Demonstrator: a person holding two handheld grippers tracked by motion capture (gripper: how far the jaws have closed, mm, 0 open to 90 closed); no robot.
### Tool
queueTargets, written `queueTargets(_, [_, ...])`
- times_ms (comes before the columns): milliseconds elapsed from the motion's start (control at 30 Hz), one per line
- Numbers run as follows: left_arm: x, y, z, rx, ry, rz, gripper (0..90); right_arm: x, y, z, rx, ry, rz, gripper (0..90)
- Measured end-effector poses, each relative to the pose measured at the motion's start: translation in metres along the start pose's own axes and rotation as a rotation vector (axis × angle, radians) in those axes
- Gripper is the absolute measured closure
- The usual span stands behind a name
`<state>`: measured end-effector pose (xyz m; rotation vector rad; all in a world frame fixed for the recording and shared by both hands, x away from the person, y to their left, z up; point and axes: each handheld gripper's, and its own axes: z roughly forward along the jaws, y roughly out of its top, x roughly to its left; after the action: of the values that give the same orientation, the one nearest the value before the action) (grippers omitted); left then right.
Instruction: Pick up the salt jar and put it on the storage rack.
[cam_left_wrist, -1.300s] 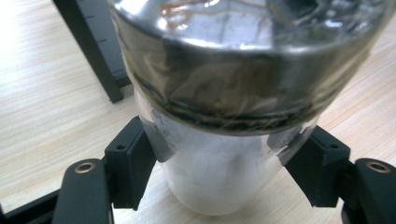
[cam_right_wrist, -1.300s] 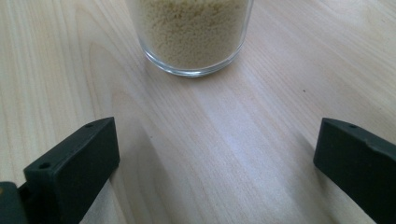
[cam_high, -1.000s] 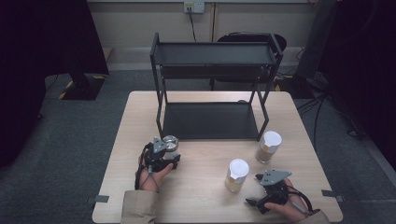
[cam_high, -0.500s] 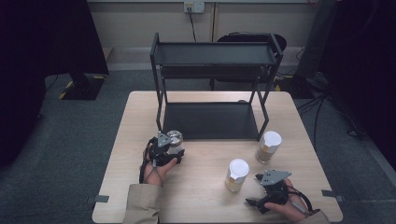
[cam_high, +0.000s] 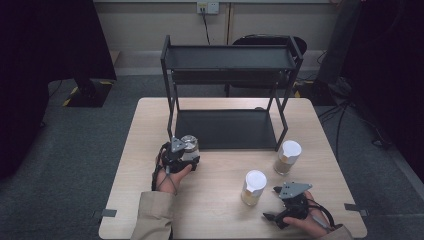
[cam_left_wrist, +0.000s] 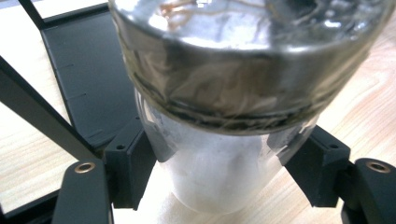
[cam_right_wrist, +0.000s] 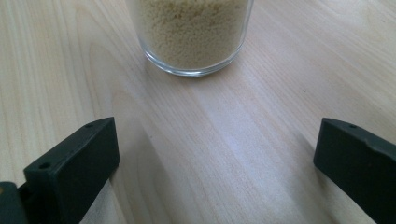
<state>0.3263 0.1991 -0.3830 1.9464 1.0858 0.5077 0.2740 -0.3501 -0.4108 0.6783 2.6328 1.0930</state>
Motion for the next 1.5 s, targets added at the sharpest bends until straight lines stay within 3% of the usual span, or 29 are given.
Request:
queueTargets(967, [-0.002, 0.024, 0.021, 0.002, 0.006, 0.017, 30.7, 0.001, 0.000, 0.000, 0.000, -0.002, 0.003, 0.0])
queueTargets(1500, [-0.003, 0.035, 0.031, -0.002, 0.042, 0.019, 30.8, 0.001, 0.000, 0.000, 0.000, -0.002, 0.002, 0.0])
